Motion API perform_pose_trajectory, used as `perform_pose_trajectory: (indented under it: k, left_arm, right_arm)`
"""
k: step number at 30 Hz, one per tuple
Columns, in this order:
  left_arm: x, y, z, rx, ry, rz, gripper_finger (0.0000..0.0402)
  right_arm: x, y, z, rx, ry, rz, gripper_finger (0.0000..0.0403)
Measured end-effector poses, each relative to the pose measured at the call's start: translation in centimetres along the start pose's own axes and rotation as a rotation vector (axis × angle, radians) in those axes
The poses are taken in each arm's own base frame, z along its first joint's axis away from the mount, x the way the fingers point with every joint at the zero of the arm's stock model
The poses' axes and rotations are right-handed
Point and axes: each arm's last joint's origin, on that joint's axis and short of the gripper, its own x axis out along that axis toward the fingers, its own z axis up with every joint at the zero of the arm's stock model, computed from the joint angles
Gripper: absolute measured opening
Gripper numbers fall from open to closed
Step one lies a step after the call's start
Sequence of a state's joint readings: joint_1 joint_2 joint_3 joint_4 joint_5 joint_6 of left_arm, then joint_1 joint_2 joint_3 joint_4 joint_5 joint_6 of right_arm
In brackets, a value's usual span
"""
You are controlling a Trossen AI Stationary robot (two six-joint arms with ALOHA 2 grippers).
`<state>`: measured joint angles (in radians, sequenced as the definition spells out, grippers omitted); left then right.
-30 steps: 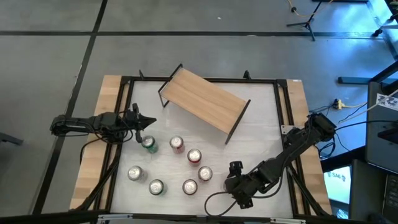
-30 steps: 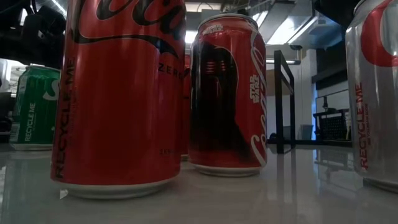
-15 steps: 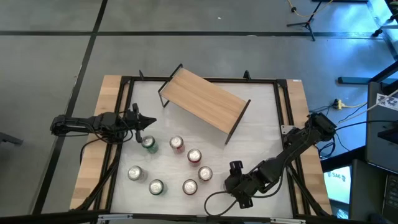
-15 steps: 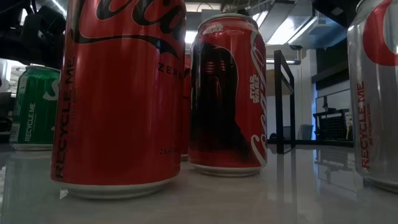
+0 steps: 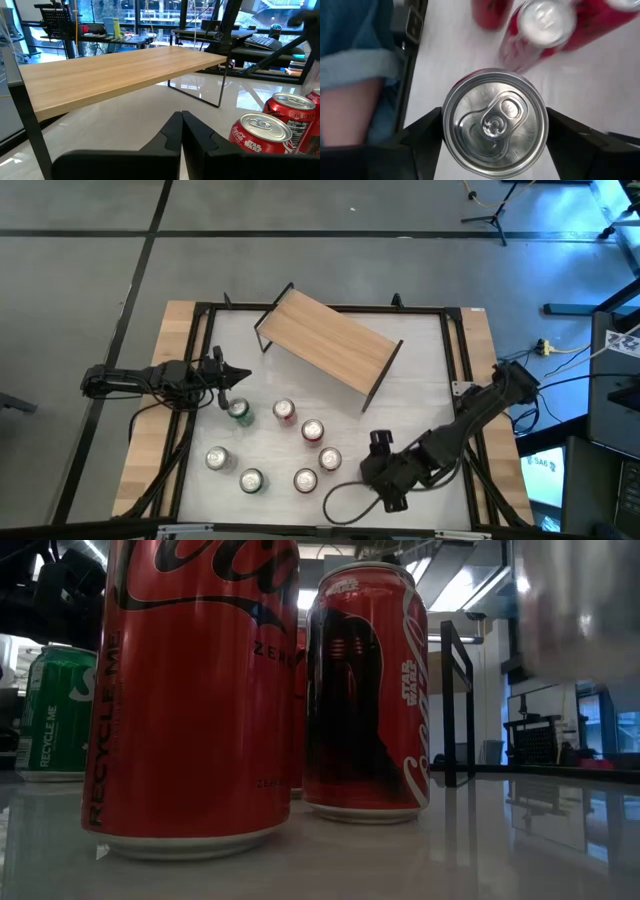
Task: Place canned beverage on shelf
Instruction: Put the right red-silver soda can on the shelf
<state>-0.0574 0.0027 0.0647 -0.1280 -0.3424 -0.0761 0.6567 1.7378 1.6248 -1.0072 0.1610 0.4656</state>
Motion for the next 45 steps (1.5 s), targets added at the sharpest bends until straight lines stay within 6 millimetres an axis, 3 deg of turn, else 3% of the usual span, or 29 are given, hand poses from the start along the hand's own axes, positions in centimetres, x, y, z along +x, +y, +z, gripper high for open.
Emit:
perform_pose_trajectory:
  k: [6,16,29,45]
  left_arm:
    - [0.0,0.0,0.0,0.0,-0.001,0.0,0.0]
    - [0.0,0.0,0.0,0.0,0.0,0.0,0.0]
    - [0.0,0.0,0.0,-0.046,0.001,-0.002,0.0]
    - [0.0,0.0,0.0,-0.026,0.0,0.007,0.0]
  right_arm:
    - [-4.7,-2.3,2.7,0.043,-0.026,0.011,0.03]
    - [-10.6,-8.9,5.7,-0.059,-0.121,-0.08,0.0302]
    - [-12.1,-19.8,5.4,-0.048,-0.015,-0.149,0.0303]
    - [-13.0,-27.3,2.6,0.041,0.114,-0.193,0.0303]
